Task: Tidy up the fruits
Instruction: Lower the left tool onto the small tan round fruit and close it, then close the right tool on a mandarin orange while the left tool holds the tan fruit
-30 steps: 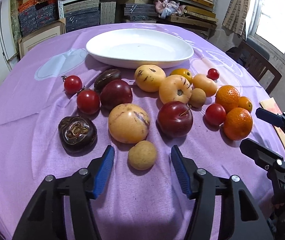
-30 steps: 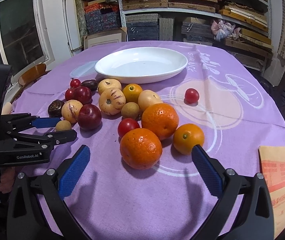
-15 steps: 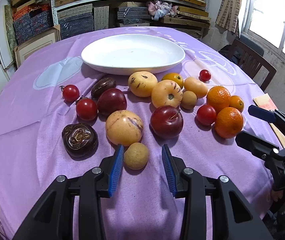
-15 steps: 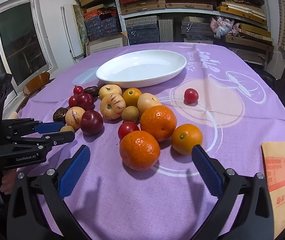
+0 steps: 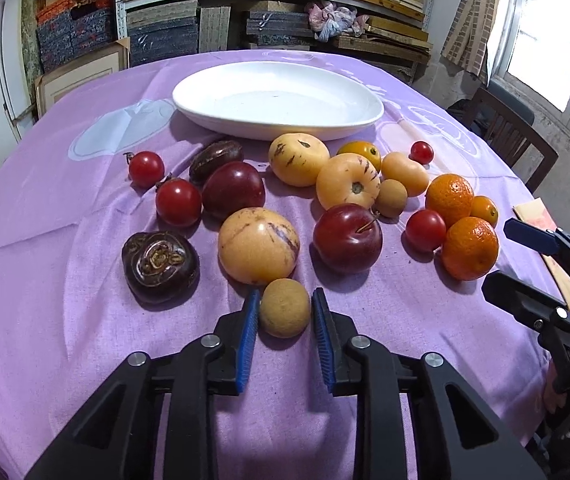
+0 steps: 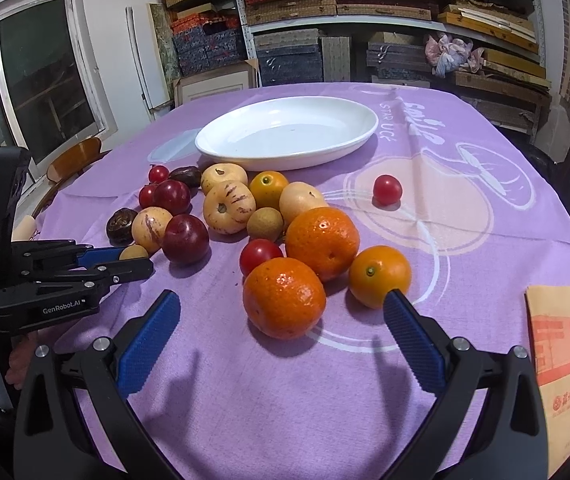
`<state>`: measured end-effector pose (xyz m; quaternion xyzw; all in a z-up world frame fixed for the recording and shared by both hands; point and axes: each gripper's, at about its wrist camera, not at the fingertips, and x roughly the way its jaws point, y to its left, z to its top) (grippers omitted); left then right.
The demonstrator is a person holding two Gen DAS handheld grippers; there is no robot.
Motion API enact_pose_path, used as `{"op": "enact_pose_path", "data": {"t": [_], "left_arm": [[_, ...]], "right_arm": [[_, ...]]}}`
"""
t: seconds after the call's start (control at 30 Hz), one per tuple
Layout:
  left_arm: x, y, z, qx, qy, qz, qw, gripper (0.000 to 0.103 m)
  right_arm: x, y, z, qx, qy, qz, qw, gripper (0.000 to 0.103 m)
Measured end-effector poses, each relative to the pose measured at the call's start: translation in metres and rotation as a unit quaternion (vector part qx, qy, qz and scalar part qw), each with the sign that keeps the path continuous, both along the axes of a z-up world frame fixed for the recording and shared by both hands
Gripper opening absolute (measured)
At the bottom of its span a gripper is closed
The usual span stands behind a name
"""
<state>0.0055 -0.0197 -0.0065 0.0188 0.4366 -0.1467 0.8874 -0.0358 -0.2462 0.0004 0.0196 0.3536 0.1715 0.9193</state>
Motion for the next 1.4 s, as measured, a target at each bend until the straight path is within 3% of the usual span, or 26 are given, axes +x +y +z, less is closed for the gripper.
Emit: {"op": "enact_pose_path", "data": {"t": [0.43,0.53,0.87,0.97,1.03,1.2,1.33,1.4], "left_arm": [[-0.004,0.016,0.002,-0.021,-0.004,0.009,0.9997,0.026],[-0.003,0.027,0.006,-0.014,-0.014,0.030,0.9994,0.026],[-0.002,0.025,0.002,-0.001,-0.018,0.036,0.9992,0.026],[-0.004,0.028,0.003,-0.002,-0.026,0.044,0.9987,0.026],[-0.006,0.028,0.004,-0.003,-0.030,0.047,0.9985,0.026],[-0.008,0.029,0.005,-0.005,-0.035,0.051,0.9981,0.026],[-0.007,0.031,0.006,-0.013,-0.032,0.050,0.9981,0.026],[-0.007,0.032,0.005,-0.016,-0.030,0.049,0.9982,0.026]], "right_arm": [[0.001,0.003,-0.001,-0.008,0.001,0.002,1.000,0.099],[0.000,0.003,-0.001,-0.008,0.002,0.003,1.000,0.099],[-0.002,0.007,0.000,-0.021,-0.004,0.010,1.000,0.099],[-0.002,0.008,-0.001,-0.022,-0.002,0.016,1.000,0.085],[0.001,0.009,-0.005,-0.023,0.013,0.020,0.999,0.065],[0.004,0.012,-0.007,-0.033,0.024,0.021,0.999,0.061],[0.012,0.009,-0.011,-0.021,0.044,0.021,0.999,0.046],[0.014,0.008,-0.011,-0.013,0.050,0.023,0.998,0.045]]}}
